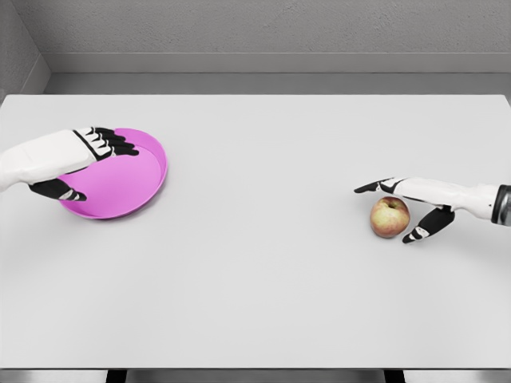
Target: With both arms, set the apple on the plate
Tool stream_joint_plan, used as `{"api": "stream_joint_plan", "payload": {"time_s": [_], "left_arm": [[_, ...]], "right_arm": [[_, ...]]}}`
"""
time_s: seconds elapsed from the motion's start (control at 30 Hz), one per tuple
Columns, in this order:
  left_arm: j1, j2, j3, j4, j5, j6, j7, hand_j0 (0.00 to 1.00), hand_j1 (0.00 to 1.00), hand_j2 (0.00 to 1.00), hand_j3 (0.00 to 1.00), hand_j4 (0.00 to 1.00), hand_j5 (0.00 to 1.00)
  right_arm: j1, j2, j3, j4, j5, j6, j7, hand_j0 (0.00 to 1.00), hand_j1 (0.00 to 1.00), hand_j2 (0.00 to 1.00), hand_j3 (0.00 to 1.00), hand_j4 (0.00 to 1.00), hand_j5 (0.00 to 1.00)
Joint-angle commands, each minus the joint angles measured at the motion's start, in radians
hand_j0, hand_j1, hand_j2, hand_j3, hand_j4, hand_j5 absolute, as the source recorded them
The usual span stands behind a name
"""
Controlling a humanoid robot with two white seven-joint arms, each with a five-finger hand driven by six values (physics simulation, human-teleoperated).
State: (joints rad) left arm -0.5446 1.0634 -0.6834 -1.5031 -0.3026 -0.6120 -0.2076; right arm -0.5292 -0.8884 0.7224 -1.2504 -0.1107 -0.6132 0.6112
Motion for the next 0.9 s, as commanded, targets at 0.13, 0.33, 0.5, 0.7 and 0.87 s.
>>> {"api": "stream_joint_plan", "payload": {"time_s": [0.13,0.33,0.5,0.7,0.87], "left_arm": [[0.0,0.001,0.001,0.0,0.007,0.001,0.0,1.0,1.0,1.0,1.0,1.0,1.0],[0.0,0.0,0.001,0.0,0.007,0.001,0.0,1.0,1.0,1.0,1.0,1.0,1.0],[0.0,0.0,0.001,0.0,0.007,0.001,0.0,1.0,1.0,1.0,1.0,1.0,1.0],[0.002,0.0,0.001,0.0,0.007,0.001,-0.009,1.0,1.0,1.0,1.0,1.0,1.0],[0.002,-0.003,0.001,0.0,0.007,0.001,-0.012,1.0,1.0,1.0,1.0,1.0,1.0]], "right_arm": [[-0.003,0.008,0.0,0.016,0.002,0.002,0.0,1.0,1.0,1.0,1.0,1.0,1.0],[0.0,0.009,0.0,0.016,-0.001,0.002,0.0,0.81,0.81,0.81,0.81,0.81,0.81],[-0.003,0.009,0.002,0.016,0.002,0.002,0.0,0.73,0.73,0.73,0.73,0.73,0.73],[-0.003,0.011,0.005,0.011,0.002,0.002,0.0,0.53,0.53,0.53,0.53,0.53,0.53],[-0.003,0.011,0.005,0.009,-0.006,0.002,0.0,0.38,0.38,0.38,0.38,0.38,0.38]]}}
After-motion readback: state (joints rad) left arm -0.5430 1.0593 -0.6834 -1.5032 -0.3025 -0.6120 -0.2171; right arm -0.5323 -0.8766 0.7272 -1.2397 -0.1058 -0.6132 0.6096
